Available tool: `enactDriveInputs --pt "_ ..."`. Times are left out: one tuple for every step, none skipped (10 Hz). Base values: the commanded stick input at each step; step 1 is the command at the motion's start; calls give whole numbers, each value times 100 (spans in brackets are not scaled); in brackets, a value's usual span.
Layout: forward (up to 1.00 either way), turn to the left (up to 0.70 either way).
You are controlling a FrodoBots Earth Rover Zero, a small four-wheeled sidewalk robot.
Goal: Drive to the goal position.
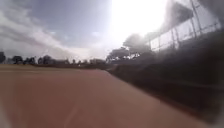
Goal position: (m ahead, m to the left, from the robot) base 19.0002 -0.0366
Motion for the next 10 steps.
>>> enactDriveInputs --pt "70 35" --pt "70 0" --pt "70 0" --pt "70 0" --pt "70 0" --pt "70 0" --pt "70 0" --pt "70 0" --pt "70 0" --pt "70 0"
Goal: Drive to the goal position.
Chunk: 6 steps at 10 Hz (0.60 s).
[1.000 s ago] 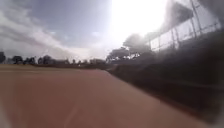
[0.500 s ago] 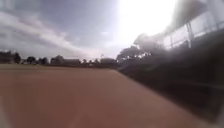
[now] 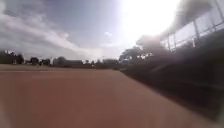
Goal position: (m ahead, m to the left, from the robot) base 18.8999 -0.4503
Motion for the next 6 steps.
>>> enactDriveInputs --pt "70 0" --pt "70 0" --pt "70 0" --pt "70 0" --pt "70 0" --pt "70 0"
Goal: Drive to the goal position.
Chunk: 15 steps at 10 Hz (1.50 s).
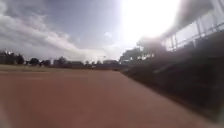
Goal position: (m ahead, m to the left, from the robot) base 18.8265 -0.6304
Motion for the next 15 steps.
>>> enactDriveInputs --pt "70 0" --pt "70 0" --pt "70 0" --pt "70 0" --pt "70 0" --pt "70 0" --pt "70 0" --pt "70 0" --pt "70 0" --pt "70 0" --pt "70 0" --pt "70 0" --pt "70 0" --pt "70 0" --pt "70 0"
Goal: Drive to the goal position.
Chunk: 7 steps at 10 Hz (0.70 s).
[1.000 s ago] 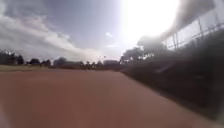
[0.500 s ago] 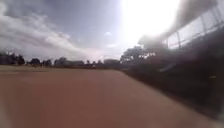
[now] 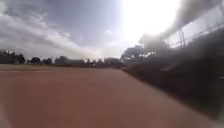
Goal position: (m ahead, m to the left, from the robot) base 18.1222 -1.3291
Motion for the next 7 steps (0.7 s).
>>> enactDriveInputs --pt "70 0" --pt "70 0" --pt "70 0" --pt "70 0" --pt "70 0" --pt "70 0" --pt "70 0"
